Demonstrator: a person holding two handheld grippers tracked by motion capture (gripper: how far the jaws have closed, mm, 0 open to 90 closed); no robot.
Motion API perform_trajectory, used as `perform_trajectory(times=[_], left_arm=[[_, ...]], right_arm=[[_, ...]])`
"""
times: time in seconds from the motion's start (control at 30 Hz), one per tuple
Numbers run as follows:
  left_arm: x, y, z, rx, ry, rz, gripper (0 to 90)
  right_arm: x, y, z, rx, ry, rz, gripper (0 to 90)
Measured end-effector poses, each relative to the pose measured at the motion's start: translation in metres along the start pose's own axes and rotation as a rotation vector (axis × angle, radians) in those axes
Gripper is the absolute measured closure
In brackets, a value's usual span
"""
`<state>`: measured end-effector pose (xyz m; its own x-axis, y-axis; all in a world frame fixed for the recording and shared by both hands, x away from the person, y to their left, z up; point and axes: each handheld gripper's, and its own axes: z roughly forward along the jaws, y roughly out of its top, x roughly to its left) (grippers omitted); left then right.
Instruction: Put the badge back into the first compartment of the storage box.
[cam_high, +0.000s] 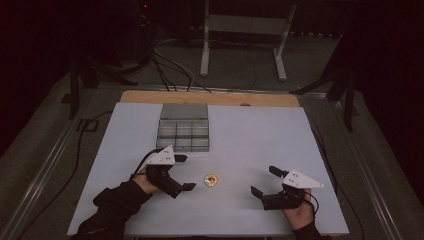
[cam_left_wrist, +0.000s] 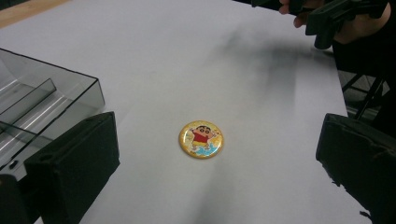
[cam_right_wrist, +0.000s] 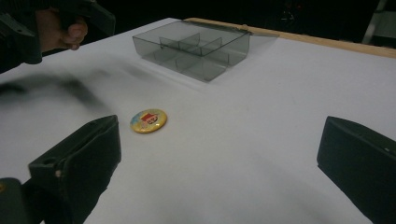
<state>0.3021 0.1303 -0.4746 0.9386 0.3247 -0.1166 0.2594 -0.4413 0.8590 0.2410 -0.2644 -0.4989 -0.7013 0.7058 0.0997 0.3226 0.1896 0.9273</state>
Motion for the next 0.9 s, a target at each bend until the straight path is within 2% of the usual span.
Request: perform_trajectory(times=[0.27, 0.5, 0.73, 0.9], left_arm=[[0.000, 0.002, 0.013, 0.016, -0.018, 0.003, 0.2], [-0.001, -0.002, 0.028, 0.062, -0.028, 0.011, 0.2], [-0.003, -0.003, 0.042, 0.089, -0.045, 0.008, 0.2], [-0.003, -0.004, 0.053, 0.119, -0.042, 0.011, 0.2]], right_arm=[[0.000, 0.000, 0.000, -0.003, 0.001, 0.004, 0.0], [0.000, 0.000, 0.000, -0.003, 0.001, 0.003, 0.0], [0.000, 0.000, 0.000, 0.001, 0.003, 0.004, 0.0], [0.000, 0.000, 0.000, 0.000, 0.003, 0.004, 0.0]])
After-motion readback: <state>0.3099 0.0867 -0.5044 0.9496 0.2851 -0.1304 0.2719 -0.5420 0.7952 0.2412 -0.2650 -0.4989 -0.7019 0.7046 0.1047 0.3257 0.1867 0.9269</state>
